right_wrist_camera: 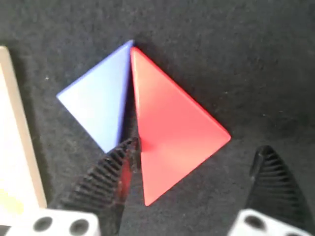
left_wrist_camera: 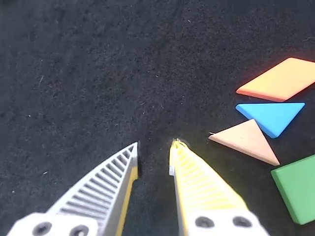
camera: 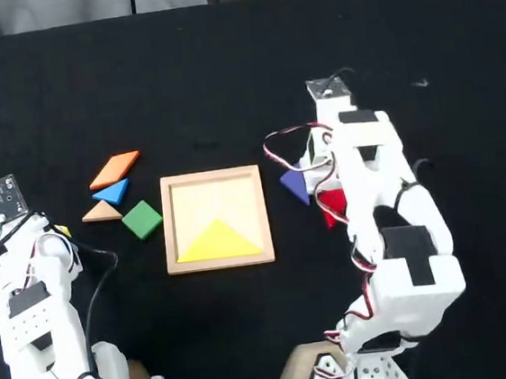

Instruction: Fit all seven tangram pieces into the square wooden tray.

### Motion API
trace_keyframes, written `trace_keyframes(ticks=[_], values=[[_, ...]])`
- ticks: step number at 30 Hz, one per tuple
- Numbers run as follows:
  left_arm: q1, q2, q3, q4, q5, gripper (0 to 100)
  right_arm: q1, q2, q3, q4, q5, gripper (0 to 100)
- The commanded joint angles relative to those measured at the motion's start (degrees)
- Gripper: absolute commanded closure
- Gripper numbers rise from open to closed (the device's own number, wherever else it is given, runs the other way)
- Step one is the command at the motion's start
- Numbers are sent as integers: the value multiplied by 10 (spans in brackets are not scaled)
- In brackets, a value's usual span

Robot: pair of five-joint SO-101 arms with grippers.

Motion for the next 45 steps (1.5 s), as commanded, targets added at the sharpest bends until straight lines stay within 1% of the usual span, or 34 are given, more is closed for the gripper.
trace_keyframes(ticks=[1,6,10,12,17,24,30,39,45], values=[[8,-11,-6,-13,-7,884,-5,1,-36,-1,8,637],[8,-11,-6,-13,-7,884,0,30,-52,-1,8,640],[8,-11,-6,-13,-7,884,16,17,-92,57,9,640],[8,-11,-6,-13,-7,884,17,3,-100,70,9,640],[8,-11,-6,-13,-7,884,17,-11,-100,69,9,640],[8,-11,-6,-13,-7,884,42,42,-102,44,39,641],[8,-11,-6,-13,-7,884,28,90,-116,49,40,641],[8,-11,-6,-14,-7,884,0,94,-116,65,40,641],[8,-11,9,-46,-7,884,-1,97,-116,64,40,642]])
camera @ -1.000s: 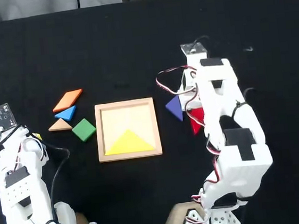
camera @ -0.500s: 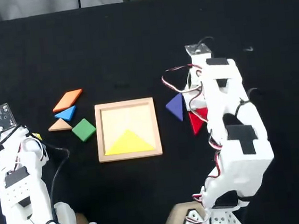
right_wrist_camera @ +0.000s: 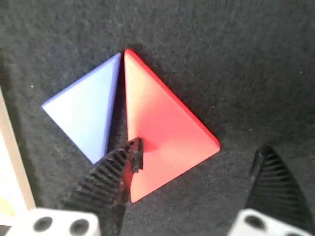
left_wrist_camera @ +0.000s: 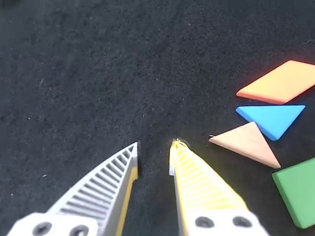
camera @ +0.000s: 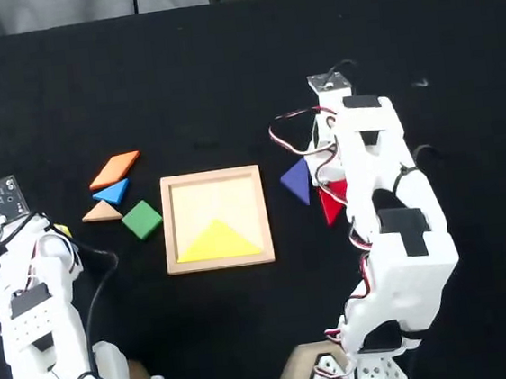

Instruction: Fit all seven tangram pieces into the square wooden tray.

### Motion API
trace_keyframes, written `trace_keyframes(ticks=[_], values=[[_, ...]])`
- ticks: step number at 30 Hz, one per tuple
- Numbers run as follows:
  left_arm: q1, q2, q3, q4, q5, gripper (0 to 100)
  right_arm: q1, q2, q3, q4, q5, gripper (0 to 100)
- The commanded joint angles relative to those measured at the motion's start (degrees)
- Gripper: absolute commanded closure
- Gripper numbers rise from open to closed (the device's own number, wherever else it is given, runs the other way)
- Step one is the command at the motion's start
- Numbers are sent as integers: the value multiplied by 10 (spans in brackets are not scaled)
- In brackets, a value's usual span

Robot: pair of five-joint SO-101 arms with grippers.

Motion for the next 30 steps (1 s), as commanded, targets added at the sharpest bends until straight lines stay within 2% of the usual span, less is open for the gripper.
trace_keyframes(ticks=[1,17,22,30], values=[[8,-11,-2,-21,-7,884,-18,8,-13,4,4,642],[8,-11,-2,-21,-7,884,-42,9,0,1,27,643],[8,-11,-2,-21,-7,884,-42,4,-3,1,26,782],[8,-11,-2,-21,-7,884,-44,-33,1,3,24,793]])
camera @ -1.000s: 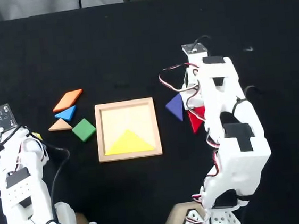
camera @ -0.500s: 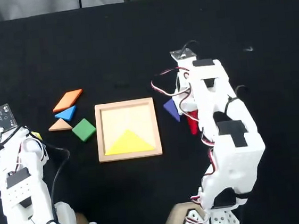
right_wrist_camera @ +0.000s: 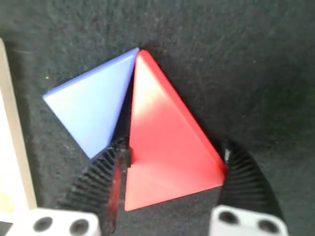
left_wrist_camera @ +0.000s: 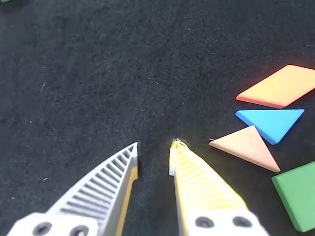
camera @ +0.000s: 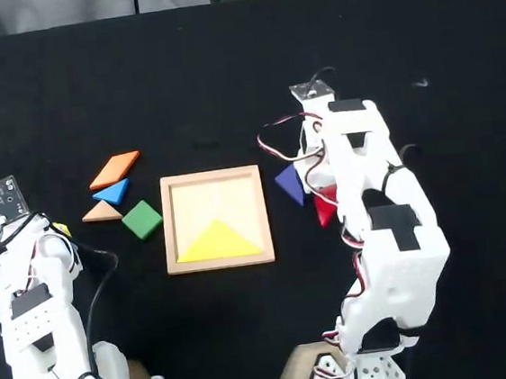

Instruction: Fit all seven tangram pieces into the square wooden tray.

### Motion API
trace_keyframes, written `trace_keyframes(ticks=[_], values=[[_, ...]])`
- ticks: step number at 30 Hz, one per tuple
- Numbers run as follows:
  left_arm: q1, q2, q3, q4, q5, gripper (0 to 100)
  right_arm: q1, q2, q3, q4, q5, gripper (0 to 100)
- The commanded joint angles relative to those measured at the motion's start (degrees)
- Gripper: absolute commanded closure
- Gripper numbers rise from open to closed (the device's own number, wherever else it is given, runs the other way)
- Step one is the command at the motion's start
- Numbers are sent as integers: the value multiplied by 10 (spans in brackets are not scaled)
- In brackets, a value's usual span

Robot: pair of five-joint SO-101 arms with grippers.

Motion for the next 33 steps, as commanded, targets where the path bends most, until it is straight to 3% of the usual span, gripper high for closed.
trace_keyframes(ticks=[1,5,13,20,26,33], values=[[8,-11,-4,-11,-7,884,-12,-45,-2,9,1,794],[8,-11,-5,-11,-6,884,-15,-72,19,5,1,802],[8,-11,-5,-11,-6,884,-15,-107,44,-26,0,953],[8,-11,-6,-11,-6,884,-19,-147,51,-16,-1,959],[8,-11,-6,-11,-6,884,-99,-206,52,25,-3,959],[2,-11,-4,-11,-4,884,-175,-222,49,25,-80,959]])
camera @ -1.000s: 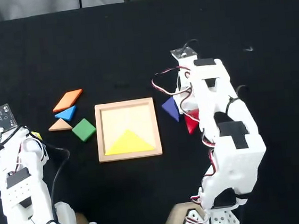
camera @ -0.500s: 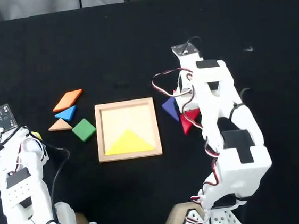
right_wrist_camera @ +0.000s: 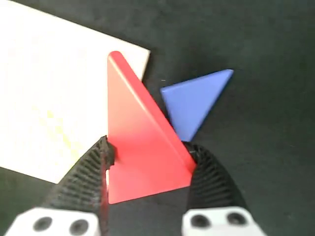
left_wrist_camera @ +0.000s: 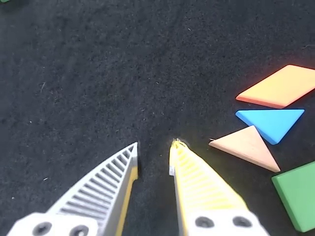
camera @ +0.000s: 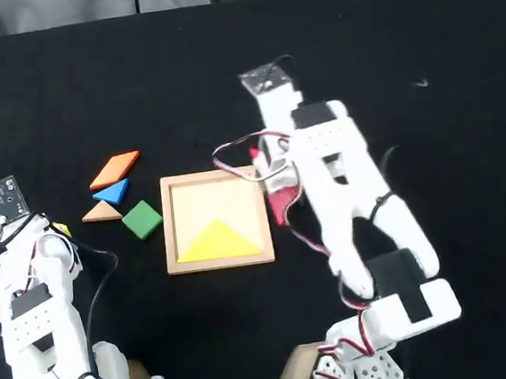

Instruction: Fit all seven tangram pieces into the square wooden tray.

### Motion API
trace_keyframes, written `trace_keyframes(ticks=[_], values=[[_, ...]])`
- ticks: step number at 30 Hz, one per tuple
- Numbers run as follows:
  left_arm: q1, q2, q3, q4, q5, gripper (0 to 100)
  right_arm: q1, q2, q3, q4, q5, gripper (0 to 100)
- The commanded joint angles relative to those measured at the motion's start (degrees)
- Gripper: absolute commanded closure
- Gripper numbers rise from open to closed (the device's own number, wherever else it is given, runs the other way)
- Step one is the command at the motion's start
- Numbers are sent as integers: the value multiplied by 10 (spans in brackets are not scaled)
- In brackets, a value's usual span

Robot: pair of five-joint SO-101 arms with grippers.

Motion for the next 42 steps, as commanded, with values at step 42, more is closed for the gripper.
trace_keyframes(ticks=[42], values=[[-1,-11,-3,-11,-5,884,-280,-19,-21,9,77,830]])
